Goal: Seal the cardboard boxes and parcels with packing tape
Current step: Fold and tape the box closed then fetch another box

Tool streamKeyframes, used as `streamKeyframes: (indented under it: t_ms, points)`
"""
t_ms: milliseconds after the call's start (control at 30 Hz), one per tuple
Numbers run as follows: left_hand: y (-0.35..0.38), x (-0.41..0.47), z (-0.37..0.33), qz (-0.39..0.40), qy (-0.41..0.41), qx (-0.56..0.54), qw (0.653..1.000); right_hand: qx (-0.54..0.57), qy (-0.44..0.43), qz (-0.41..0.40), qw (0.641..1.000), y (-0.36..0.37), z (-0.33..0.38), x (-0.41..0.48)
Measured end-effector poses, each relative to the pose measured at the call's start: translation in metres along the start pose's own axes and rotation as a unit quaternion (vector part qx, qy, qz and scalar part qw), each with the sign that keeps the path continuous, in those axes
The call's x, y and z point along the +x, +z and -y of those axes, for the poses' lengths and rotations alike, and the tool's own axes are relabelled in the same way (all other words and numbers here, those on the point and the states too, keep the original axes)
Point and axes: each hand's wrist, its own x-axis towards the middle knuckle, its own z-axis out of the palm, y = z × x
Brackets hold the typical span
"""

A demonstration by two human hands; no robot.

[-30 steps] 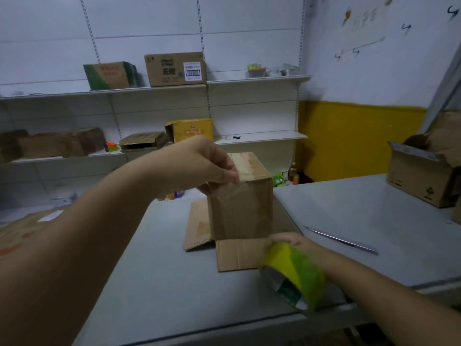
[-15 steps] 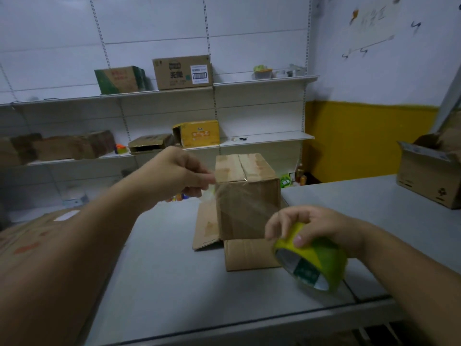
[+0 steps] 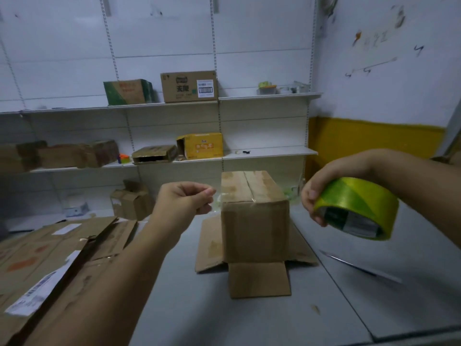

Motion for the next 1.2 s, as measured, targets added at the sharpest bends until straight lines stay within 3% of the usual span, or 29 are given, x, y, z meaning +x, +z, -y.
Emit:
streamKeyframes:
  t_ms: [133, 233, 533, 867, 1100, 1200]
  points:
    - [0.001, 0.01, 0.015, -0.025, -0.004, -0.004, 1.0, 0.004, 0.053, 0.018, 0.998, -0.018, -0.004, 0.01]
    - [0.002, 0.017, 0.027, -0.008, 0.0, 0.002, 1.0, 0.003, 0.078, -0.031, 0.996, -0.026, -0.005, 0.015]
    - [0.013, 0.031, 0.065, -0.002, 0.006, -0.062, 0.998, 0.053, 0.033, -0.059, 0.996, -0.032, -0.033, 0.055]
    - [0.038, 0.031, 0.095, -0.005, -0.012, -0.108, 0.994, 0.039, -0.056, -0.166, 0.984, -0.022, -0.057, 0.099]
    - [0.043, 0.029, 0.09, 0.107, -0.119, -0.098, 0.982, 0.026, -0.067, -0.185, 0.98, -0.021, -0.063, 0.104]
    - [0.048, 0.028, 0.096, 0.113, -0.126, -0.075, 0.983, 0.039, -0.063, -0.192, 0.979, -0.019, -0.063, 0.106]
